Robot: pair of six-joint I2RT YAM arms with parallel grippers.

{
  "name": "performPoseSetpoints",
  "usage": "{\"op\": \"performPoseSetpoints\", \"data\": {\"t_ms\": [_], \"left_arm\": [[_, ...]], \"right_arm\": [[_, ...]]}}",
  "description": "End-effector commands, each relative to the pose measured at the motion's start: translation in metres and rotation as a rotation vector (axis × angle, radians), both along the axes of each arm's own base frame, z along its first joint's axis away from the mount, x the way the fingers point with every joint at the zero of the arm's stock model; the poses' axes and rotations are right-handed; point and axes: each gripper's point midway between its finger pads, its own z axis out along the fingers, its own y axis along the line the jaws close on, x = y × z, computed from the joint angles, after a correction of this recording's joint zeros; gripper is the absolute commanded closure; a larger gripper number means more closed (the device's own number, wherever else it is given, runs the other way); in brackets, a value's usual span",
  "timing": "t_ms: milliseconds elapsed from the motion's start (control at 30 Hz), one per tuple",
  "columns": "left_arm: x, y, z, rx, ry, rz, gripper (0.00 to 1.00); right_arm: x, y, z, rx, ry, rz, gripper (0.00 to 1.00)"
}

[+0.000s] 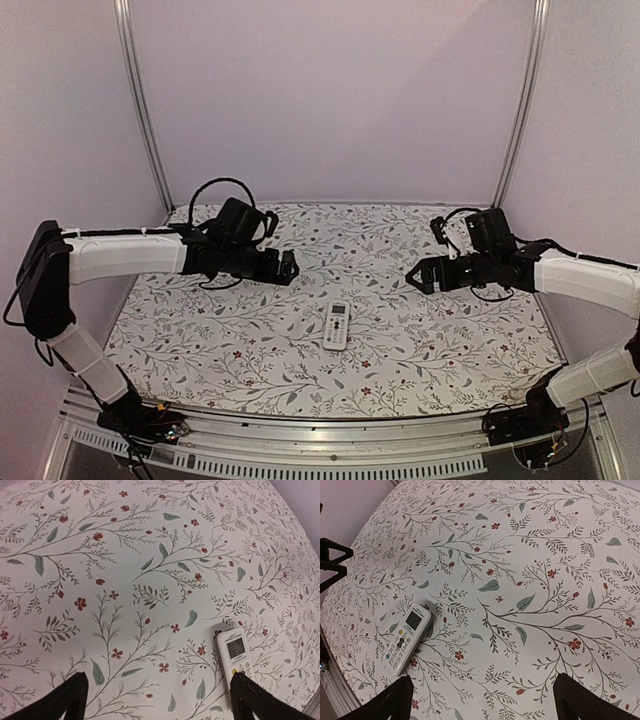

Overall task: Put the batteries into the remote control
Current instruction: Reset both arms

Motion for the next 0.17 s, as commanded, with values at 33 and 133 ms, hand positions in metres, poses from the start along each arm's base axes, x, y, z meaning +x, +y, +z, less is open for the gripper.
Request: {"op": "performPoseSetpoints", "data": {"t_ms": [33,133], "left_arm": [[-0.0016,0.0010,-0.0120,-0.017,0.015,0.012,0.00],[-0.0008,0.0010,-0.0080,-0.024,-0.001,0.011,0.00]], "right_arm": [[-0.0001,0.0024,0.0040,0.112,-0.046,-0.048,0.01],[-0.0001,0.0016,0.0080,0.118,-0.060,-0.050,0.01]]}}
